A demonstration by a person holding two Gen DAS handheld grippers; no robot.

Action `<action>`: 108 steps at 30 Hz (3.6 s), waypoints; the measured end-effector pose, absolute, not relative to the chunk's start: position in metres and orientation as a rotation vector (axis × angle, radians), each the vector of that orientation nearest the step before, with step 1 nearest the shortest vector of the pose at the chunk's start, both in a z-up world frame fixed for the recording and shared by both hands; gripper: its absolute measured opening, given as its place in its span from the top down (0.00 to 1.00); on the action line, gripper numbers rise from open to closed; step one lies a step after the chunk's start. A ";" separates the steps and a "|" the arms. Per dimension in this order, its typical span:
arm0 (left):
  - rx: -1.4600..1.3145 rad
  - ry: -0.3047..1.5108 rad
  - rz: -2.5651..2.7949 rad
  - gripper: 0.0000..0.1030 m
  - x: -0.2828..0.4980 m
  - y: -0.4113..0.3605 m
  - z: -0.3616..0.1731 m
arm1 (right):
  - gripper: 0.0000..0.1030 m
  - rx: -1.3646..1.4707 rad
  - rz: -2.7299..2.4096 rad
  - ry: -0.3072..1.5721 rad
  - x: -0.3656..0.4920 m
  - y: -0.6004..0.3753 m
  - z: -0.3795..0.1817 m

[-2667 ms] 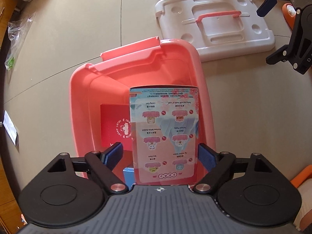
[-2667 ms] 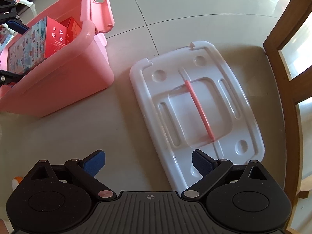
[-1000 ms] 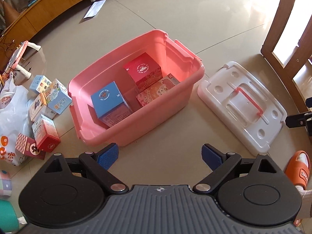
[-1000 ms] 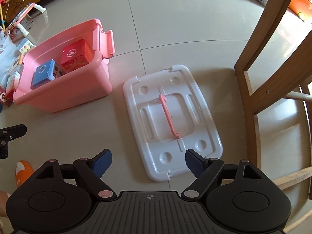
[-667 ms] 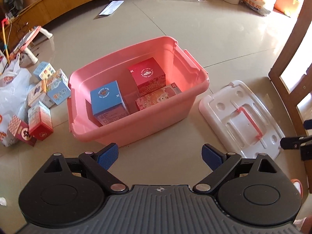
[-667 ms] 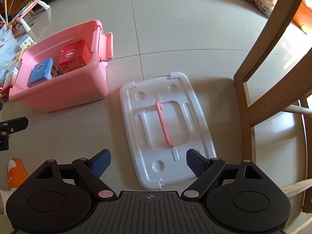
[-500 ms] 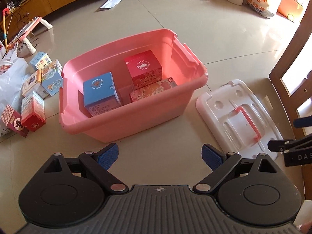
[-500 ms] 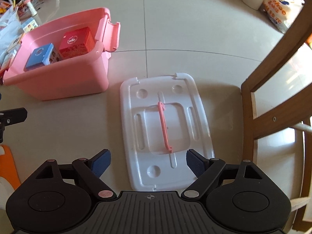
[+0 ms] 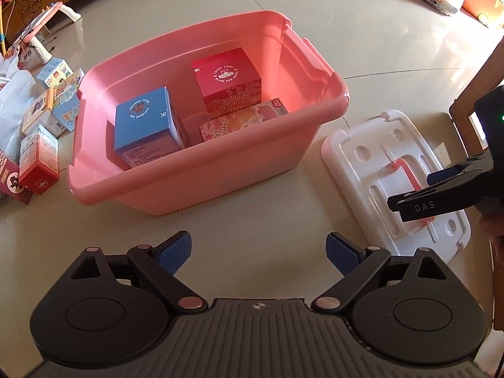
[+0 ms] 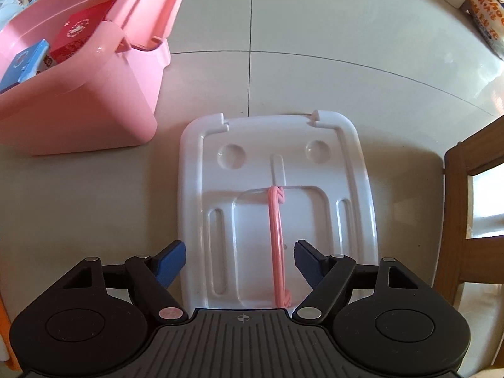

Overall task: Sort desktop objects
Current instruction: 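Reach the right tool to the white lid's pink handle and grasp it, then lift the white lid by its handle with the right tool, then carry the white lid over the pink tub with the right tool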

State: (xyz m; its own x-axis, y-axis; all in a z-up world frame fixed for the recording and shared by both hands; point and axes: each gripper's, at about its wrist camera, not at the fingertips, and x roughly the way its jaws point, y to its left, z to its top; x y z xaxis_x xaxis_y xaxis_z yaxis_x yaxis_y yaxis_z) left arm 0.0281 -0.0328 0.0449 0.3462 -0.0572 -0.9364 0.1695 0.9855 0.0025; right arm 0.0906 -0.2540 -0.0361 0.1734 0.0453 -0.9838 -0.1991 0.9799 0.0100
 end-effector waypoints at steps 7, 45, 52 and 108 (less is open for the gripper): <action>0.075 1.241 -0.112 0.08 0.038 -0.034 0.036 | 0.65 -0.137 0.170 1.448 0.097 -0.264 -0.060; -0.102 1.232 -0.032 0.08 0.040 0.005 0.082 | 0.95 -0.335 0.252 1.280 0.075 -0.290 0.095; -0.088 1.189 -0.047 0.08 0.040 0.013 0.107 | 0.95 -0.353 0.302 1.180 0.072 -0.272 0.140; 0.648 1.072 -0.639 0.25 0.192 0.090 0.097 | 0.69 -0.545 0.890 1.166 0.180 -0.034 0.101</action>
State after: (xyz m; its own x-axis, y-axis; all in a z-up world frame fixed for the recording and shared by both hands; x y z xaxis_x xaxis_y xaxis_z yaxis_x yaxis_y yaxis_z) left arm 0.1922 0.0895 0.0967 0.3411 -0.1542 -0.9273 0.7422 0.6495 0.1650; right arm 0.1795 -0.0336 0.1006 0.1265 0.3113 -0.9418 -0.8268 0.5578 0.0733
